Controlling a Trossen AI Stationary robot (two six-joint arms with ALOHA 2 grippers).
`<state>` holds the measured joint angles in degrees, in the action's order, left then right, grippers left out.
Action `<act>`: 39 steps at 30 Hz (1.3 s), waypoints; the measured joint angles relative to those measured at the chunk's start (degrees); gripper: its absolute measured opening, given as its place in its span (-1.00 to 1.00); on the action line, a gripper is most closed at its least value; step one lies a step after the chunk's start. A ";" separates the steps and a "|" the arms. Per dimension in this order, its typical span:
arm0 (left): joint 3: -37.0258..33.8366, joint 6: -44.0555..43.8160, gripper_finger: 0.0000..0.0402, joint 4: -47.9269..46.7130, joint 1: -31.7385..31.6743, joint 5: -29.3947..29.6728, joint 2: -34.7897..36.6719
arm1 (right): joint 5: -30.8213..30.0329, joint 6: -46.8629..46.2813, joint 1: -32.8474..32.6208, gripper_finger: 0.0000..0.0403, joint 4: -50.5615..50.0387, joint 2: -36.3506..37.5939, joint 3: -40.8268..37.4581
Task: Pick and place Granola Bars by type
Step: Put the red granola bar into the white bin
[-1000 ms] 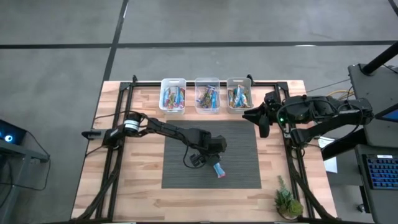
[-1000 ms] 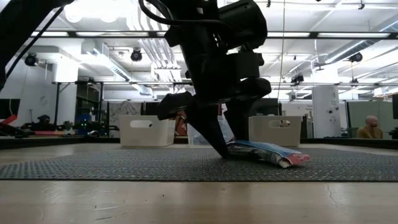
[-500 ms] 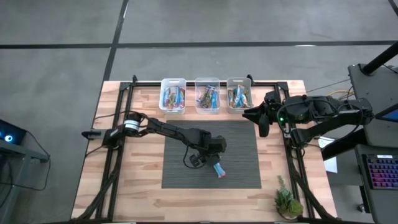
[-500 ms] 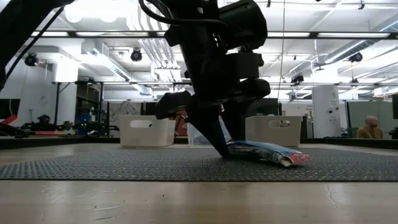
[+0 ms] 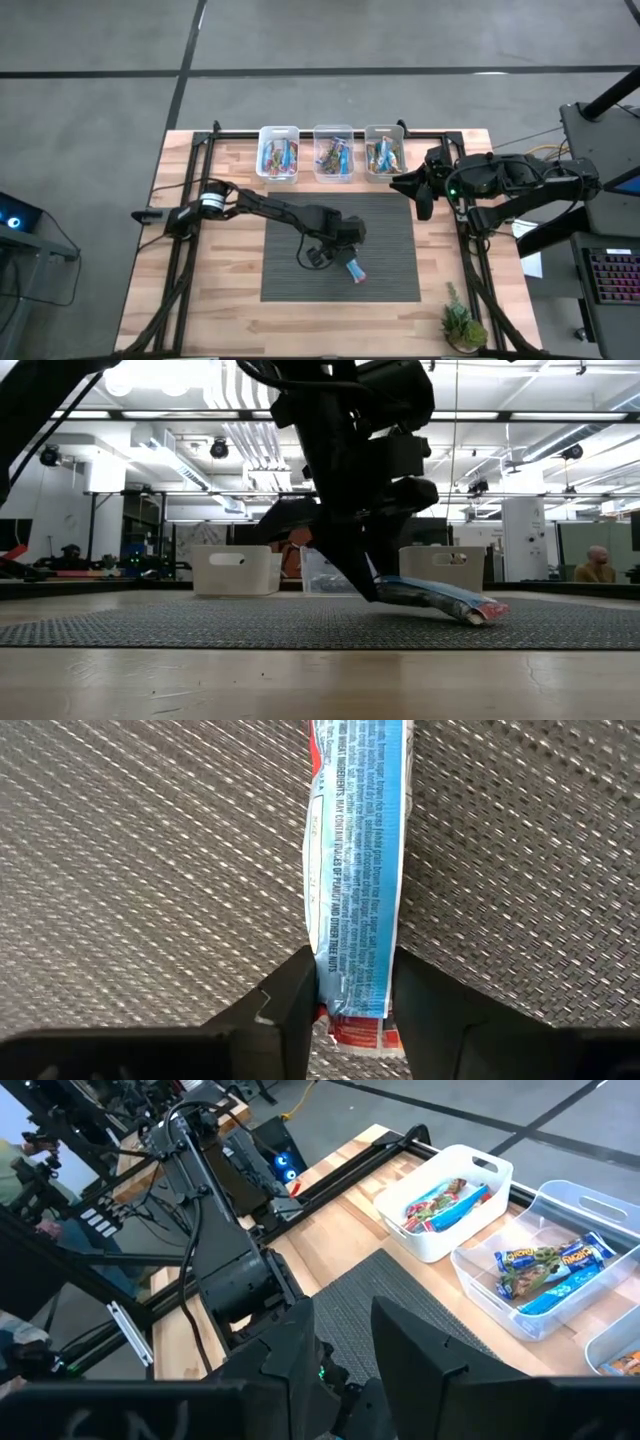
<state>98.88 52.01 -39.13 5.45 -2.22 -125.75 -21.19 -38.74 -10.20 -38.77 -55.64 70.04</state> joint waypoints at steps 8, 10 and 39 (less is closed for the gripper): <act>2.61 -0.83 -0.47 -2.47 0.01 -0.09 0.00 | 0.00 0.00 -0.02 -0.53 -0.01 0.00 0.00; 3.66 -1.11 -0.47 -4.23 0.02 -0.04 0.00 | 0.00 0.19 -0.02 -0.53 0.00 0.00 0.00; 7.14 -1.51 -0.65 -6.24 -0.09 0.42 0.03 | 0.02 0.24 -0.04 -0.53 0.01 0.00 0.00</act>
<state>106.02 50.50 -45.38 5.36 -1.80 -125.72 -21.17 -38.50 -10.24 -38.76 -55.64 70.04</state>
